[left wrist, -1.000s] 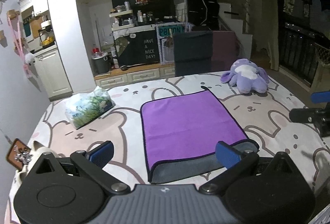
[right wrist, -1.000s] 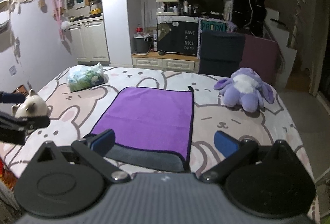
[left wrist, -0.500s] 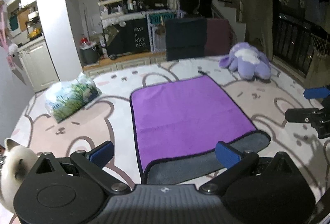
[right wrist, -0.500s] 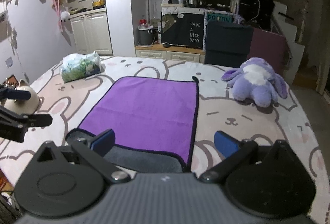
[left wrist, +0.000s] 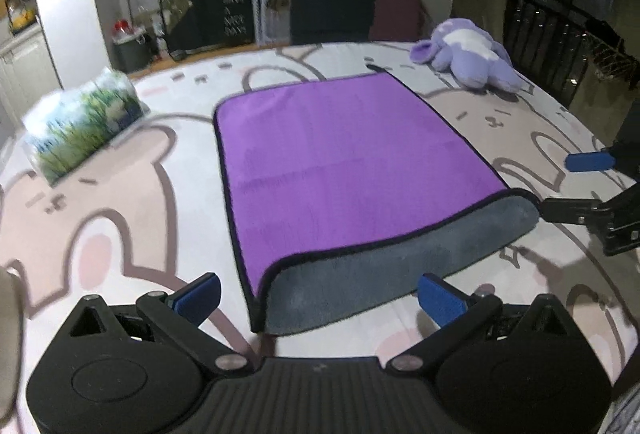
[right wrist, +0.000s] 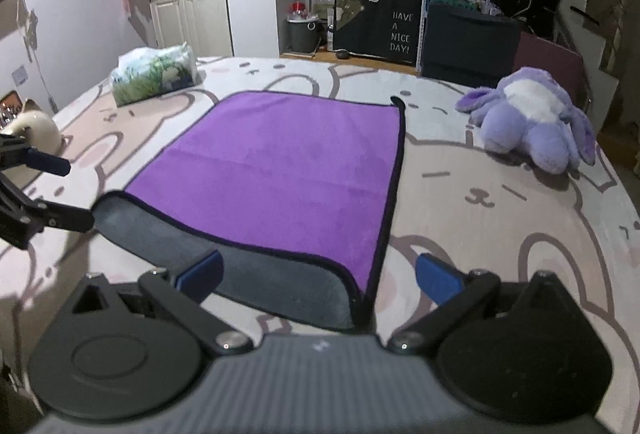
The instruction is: Fold towel
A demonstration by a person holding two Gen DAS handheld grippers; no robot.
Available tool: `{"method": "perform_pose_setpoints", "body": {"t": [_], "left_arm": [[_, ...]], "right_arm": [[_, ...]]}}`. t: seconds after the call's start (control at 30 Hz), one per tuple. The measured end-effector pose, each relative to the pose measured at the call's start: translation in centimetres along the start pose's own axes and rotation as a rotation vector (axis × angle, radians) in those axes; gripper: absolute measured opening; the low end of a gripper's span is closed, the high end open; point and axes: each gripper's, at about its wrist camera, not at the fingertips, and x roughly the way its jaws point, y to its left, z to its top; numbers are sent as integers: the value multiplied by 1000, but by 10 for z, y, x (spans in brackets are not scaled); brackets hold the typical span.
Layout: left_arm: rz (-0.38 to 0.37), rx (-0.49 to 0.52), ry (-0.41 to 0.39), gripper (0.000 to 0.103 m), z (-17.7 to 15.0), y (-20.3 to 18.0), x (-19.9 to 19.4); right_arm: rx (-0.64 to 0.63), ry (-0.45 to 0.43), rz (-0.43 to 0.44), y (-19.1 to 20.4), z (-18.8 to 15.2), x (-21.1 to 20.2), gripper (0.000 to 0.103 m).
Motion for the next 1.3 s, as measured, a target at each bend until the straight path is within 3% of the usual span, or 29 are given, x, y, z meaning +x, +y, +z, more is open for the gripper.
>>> {"method": "perform_pose_setpoints", "body": {"t": [0.17, 0.63, 0.7, 0.77, 1.03, 1.3], "left_arm": [[-99, -27, 27, 103, -4, 14, 16], [-101, -91, -7, 103, -3, 40, 28], [-133, -112, -4, 100, -2, 44, 29], [-143, -112, -2, 90, -2, 46, 30], [-166, -118, 38, 63, -4, 47, 35], [-176, -134, 64, 45, -5, 51, 37]], "right_arm": [[6, 22, -12, -5, -7, 18, 103], [117, 17, 152, -34, -10, 45, 103], [133, 33, 165, -37, -9, 46, 103], [151, 54, 168, -40, -8, 49, 102], [188, 108, 197, -47, -9, 55, 73], [185, 139, 205, -51, -7, 54, 50]]}}
